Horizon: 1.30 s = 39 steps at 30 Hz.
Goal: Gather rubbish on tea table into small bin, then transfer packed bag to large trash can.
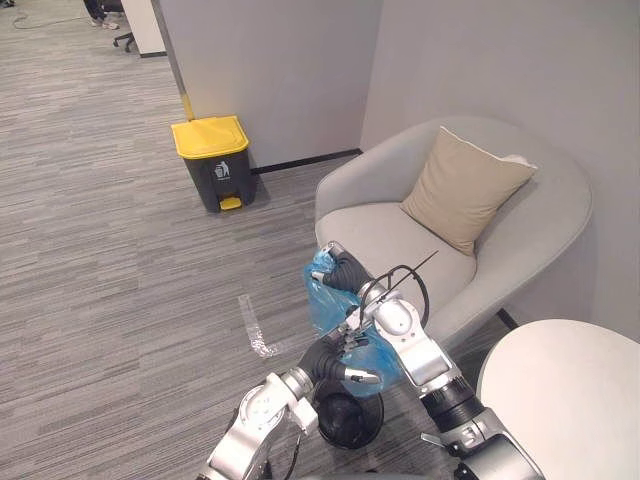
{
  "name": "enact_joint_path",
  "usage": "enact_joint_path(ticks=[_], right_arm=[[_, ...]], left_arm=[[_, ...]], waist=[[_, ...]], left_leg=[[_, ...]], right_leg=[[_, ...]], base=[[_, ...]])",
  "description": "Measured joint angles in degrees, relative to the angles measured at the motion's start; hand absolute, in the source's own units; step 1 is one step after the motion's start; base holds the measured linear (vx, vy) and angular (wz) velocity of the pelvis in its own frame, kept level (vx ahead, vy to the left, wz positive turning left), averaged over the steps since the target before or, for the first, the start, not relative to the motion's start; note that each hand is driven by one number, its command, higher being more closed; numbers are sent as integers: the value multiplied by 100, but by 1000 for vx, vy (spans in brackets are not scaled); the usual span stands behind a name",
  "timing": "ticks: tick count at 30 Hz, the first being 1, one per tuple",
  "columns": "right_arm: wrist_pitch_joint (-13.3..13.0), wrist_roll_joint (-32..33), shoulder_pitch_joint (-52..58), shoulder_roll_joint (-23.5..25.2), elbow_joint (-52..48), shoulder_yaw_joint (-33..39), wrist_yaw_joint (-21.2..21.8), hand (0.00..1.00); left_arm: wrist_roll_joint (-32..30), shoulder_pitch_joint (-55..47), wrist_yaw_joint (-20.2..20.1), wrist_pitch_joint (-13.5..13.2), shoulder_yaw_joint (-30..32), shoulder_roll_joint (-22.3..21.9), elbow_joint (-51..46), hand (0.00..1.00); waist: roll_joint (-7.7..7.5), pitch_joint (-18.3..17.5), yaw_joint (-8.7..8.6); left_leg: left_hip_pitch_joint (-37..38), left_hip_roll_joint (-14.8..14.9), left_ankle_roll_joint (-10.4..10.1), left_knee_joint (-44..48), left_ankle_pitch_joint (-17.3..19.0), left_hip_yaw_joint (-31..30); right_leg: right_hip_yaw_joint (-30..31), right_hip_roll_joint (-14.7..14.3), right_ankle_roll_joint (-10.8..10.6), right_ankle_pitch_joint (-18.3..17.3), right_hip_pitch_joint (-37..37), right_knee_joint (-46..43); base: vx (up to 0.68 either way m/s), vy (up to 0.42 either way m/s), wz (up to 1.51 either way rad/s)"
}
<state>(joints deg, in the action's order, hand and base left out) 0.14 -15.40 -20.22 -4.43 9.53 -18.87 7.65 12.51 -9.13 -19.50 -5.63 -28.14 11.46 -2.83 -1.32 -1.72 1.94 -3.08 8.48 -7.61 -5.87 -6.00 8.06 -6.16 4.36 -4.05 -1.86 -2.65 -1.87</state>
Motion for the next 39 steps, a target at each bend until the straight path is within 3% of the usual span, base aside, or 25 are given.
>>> enact_joint_path(ticks=[10,23,34,39], right_arm=[[18,-215,58,143,309,929,-576,100],[147,53,41,164,777,1750,-1280,100],[184,88,41,164,787,1878,-1313,100],[159,202,40,165,733,1844,-1059,100]], left_arm=[[-467,-65,180,11,224,-30,-91,0],[-153,-67,439,-44,562,-31,-118,0],[-242,-69,578,-180,694,-31,-430,0],[-609,-67,595,-251,881,-91,-432,0]], waist=[[2,-2,114],[-15,5,153],[-32,13,144],[-41,15,131]], left_leg=[[-94,0,-18,0,-59,-295],[-205,4,-24,1,-72,-385],[-190,8,-19,0,-73,-376],[-179,7,-21,-3,-73,-366]], right_leg=[[-284,2,19,-115,44,-108],[-353,-4,22,-201,-44,-192],[-334,-6,23,-202,-38,-195],[-331,-5,22,-200,-37,-192]], base=[[-11,-9,14],[0,-5,4],[0,0,0],[0,0,0]])
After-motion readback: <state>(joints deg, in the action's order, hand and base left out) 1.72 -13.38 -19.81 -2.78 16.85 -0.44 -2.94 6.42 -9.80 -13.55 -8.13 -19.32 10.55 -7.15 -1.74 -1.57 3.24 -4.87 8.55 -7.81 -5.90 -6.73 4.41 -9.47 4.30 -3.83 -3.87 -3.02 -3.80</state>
